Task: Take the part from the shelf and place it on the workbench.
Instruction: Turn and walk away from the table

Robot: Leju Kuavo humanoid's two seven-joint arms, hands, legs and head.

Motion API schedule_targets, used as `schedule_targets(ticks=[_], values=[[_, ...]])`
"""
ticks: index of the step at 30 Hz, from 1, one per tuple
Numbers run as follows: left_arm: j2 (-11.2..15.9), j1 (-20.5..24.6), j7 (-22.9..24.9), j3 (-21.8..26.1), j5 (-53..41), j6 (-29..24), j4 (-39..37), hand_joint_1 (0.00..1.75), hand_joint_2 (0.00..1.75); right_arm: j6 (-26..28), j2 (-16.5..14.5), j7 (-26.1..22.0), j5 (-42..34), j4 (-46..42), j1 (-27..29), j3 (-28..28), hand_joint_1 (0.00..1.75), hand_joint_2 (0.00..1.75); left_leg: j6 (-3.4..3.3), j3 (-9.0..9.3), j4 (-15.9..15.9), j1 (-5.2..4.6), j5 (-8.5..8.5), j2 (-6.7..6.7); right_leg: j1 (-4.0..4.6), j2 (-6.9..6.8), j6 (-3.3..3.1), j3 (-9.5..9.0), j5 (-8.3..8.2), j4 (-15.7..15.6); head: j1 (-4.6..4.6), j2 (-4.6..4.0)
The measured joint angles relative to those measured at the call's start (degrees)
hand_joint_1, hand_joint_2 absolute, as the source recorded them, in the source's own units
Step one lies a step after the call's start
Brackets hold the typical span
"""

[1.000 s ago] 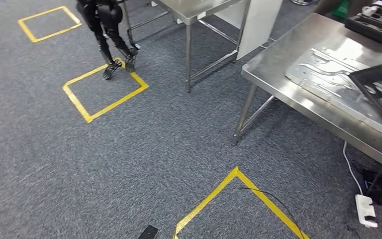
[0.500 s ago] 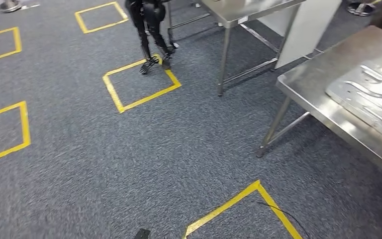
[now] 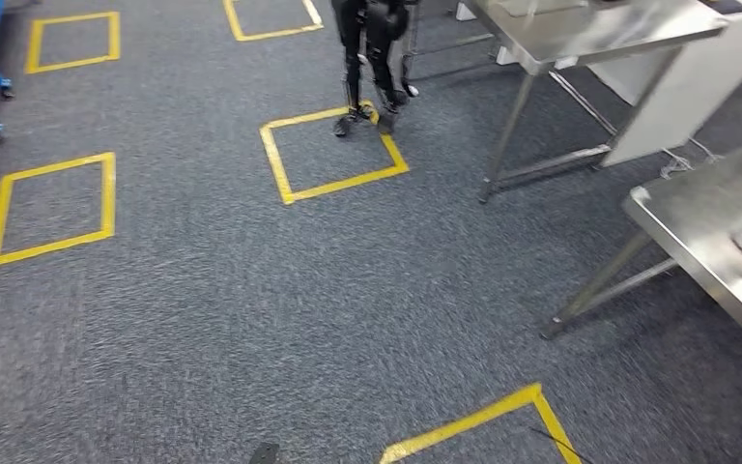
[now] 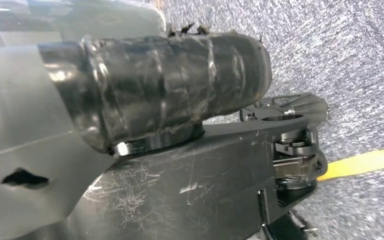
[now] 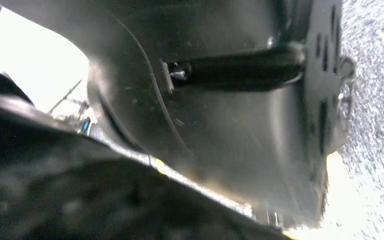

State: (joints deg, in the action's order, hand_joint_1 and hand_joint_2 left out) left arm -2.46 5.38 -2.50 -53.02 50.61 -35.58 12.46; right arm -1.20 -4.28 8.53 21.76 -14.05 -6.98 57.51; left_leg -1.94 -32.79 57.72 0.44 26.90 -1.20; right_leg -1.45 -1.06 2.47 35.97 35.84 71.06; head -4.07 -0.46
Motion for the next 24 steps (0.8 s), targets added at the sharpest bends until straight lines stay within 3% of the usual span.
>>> schedule_targets(ticks=[1,2,4,6,8,10,12,14,16,17,18,19,21,23,24], values=[[-0.07,0.00,-0.05,0.26,0.16,0.00,0.00,0.00,0.00,-0.15,0.01,-0.02,0.25,0.00,0.00,0.10,0.00,0.00,-0.14,0.08,0.04,-0.13,0.07,-0.80,0.21,0.41,-0.20,1.72,0.45,2.85,0.07,0.00],[-0.11,-0.03,-0.11,0.51,0.35,0.00,0.00,0.00,0.00,-0.34,0.01,-0.04,0.45,0.00,-0.04,0.27,0.00,0.00,-0.24,0.20,0.09,-0.26,0.15,-1.64,0.39,0.63,-0.46,2.46,-0.29,3.56,0.08,0.00],[-0.21,-0.05,-0.22,0.90,0.77,0.01,0.00,0.00,0.00,-0.64,0.00,-0.04,0.77,0.00,-0.18,0.71,0.00,0.00,-0.30,0.60,0.22,-0.45,0.38,-3.50,0.69,1.68,-1.19,0.81,-4.71,-1.66,0.09,0.00],[-0.44,0.01,-0.26,1.32,1.38,0.13,0.00,0.00,0.00,-0.85,0.01,0.00,1.08,0.07,-0.07,0.96,0.00,0.00,-0.12,0.60,0.49,-0.57,0.63,-5.24,0.70,4.75,-1.91,-1.89,-8.00,-8.79,0.08,0.00],[-0.65,0.02,-0.19,2.02,2.50,0.52,0.00,0.00,0.00,-1.06,0.02,0.04,1.64,0.16,0.02,1.19,0.00,0.00,0.40,0.06,0.64,-0.39,0.61,-6.65,0.76,6.46,-2.22,-2.93,-8.29,-11.49,0.14,0.00],[-0.70,-0.13,0.02,2.86,4.16,1.02,-0.02,0.00,0.00,-1.68,0.06,-0.27,2.34,0.22,-0.16,1.72,0.00,0.00,1.08,-0.35,0.52,-0.20,0.51,-7.54,0.66,5.23,-2.51,-3.34,-8.40,-12.11,0.21,0.00],[-0.74,-0.22,0.28,3.77,5.70,1.13,-0.08,0.00,0.00,-2.57,0.46,-1.34,2.65,0.28,-0.42,2.27,0.00,0.00,1.65,-1.19,2.17,-0.49,1.48,-4.91,0.26,3.65,-3.02,-4.06,-8.52,-12.86,-0.15,0.00],[-0.78,-0.10,0.56,4.52,5.79,1.01,-0.18,0.00,0.00,-2.80,1.16,-2.29,2.03,0.34,-0.49,2.63,0.00,0.00,2.19,-4.12,7.91,-0.60,4.17,-1.05,0.23,1.87,-3.41,-4.58,-8.35,-13.20,-0.63,0.00],[-0.77,0.02,1.24,4.84,3.55,1.43,-0.26,0.00,0.00,-1.84,1.92,-2.27,0.27,0.46,-0.41,2.75,0.00,0.00,2.66,-7.79,14.54,-0.35,6.41,0.12,0.32,-0.12,-3.54,-4.79,-8.01,-13.16,-0.76,0.00],[-0.76,0.03,1.69,4.85,2.06,1.88,-0.31,0.00,0.00,-1.20,2.31,-2.10,-0.63,0.56,-0.38,2.75,0.00,0.00,2.83,-8.45,15.60,-0.25,6.15,0.29,0.33,-1.06,-3.47,-4.95,-7.83,-13.14,-0.78,0.00],[-0.73,-0.02,2.12,4.85,0.84,2.35,-0.37,0.00,0.00,-0.70,2.64,-1.93,-1.32,0.65,-0.37,2.75,0.00,0.00,2.94,-7.96,14.48,-0.16,4.84,0.50,0.31,-1.87,-3.38,-5.16,-7.64,-13.14,-0.76,0.00],[-0.67,-0.13,2.49,4.84,-0.13,2.80,-0.42,0.00,0.00,-0.31,2.88,-1.81,-1.77,0.72,-0.38,2.75,0.00,0.00,2.97,-6.34,11.27,-0.08,2.78,0.98,0.29,-2.54,-3.24,-5.44,-7.44,-13.13,-0.78,0.00],[-0.52,-0.32,3.37,4.73,-1.93,3.56,-0.50,0.00,0.00,0.27,3.18,-1.72,-2.47,0.79,-0.39,2.75,0.00,0.00,2.76,-2.52,3.80,-0.32,-0.18,3.42,0.51,-3.56,-2.74,-5.98,-6.97,-13.08,-0.80,0.00],[-0.41,-0.30,4.75,4.34,-4.07,4.53,-0.57,0.00,0.00,0.76,3.44,-1.63,-3.30,0.84,-0.35,2.75,0.00,0.00,2.03,-1.07,0.70,-0.72,-0.65,4.75,0.90,-4.48,-2.17,-6.23,-6.62,-13.04,-0.71,0.00],[-0.37,-0.25,5.60,4.01,-5.17,5.08,-0.60,0.00,0.00,0.95,3.57,-1.55,-3.75,0.86,-0.33,2.74,0.00,0.00,1.57,-1.14,0.65,-0.90,-0.60,4.29,1.03,-5.02,-1.89,-6.31,-6.53,-13.05,-0.66,0.00]])
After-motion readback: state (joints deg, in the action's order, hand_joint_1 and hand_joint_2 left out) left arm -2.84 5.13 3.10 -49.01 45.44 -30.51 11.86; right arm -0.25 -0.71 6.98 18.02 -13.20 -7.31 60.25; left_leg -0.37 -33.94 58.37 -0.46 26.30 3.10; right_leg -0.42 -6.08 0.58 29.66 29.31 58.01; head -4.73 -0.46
